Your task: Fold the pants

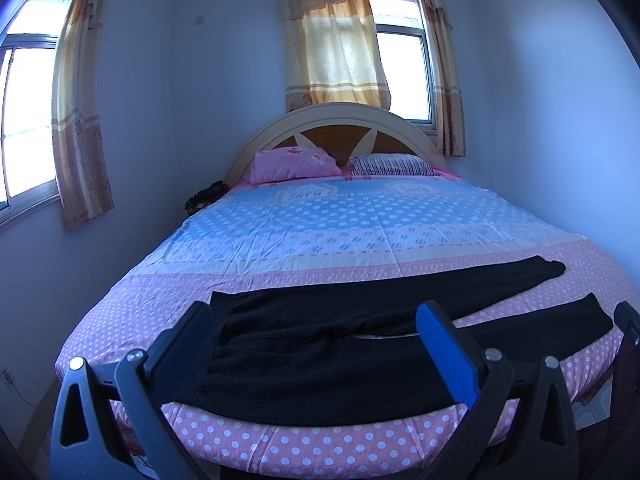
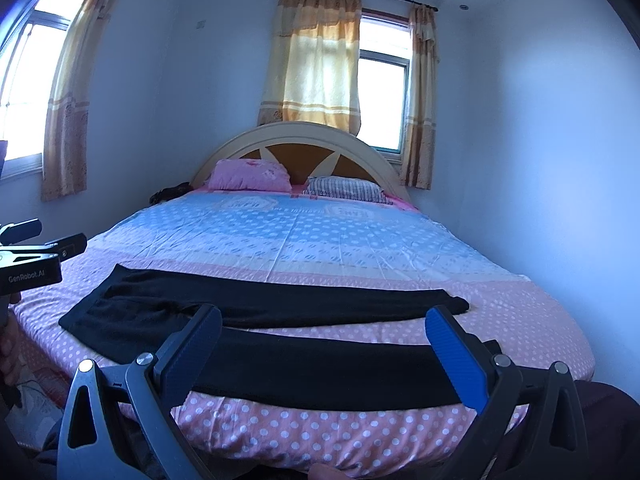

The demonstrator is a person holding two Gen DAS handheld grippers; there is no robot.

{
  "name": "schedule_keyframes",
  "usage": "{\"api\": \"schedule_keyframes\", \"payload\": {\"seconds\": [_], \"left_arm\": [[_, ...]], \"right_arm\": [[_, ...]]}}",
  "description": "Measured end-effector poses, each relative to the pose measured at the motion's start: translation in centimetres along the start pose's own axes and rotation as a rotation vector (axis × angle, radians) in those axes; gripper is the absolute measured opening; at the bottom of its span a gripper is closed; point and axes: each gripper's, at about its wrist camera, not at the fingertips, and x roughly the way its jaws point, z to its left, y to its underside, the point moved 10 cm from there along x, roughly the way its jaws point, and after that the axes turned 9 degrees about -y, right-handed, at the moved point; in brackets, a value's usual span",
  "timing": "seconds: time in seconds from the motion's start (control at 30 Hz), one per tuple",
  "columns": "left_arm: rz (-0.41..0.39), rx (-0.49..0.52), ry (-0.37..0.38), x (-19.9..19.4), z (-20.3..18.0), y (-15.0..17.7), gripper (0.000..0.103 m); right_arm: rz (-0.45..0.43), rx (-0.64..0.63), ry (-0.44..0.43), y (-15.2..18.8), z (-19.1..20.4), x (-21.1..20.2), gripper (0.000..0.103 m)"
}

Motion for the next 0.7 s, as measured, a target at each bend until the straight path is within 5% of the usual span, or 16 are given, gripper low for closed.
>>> {"api": "schedule_keyframes", "payload": {"seconds": [0.27, 0.4, 0.53, 0.7], "left_arm": [[0.019, -0.005, 0.004, 1.9, 0.3, 0.7, 0.103], [0.049, 0.057, -0.023, 6.4, 1.4, 1.1, 0.103], [0.116, 0.059, -0.086, 13.0, 4.9, 1.8, 0.103], [0.231, 0.043, -0.188, 21.4, 10.8, 3.8, 0.103]], "right_arm": [[0.030, -0.028, -0.088, 1.0, 0.8, 1.8, 0.102], [0.087, -0.057, -0.085, 2.9, -0.8, 4.8, 0.101], [0.181, 0.006, -0.076, 4.8, -4.4, 9.5, 0.066], [0.234, 0.085, -0.042, 6.0, -9.8, 14.6, 0.066]]}}
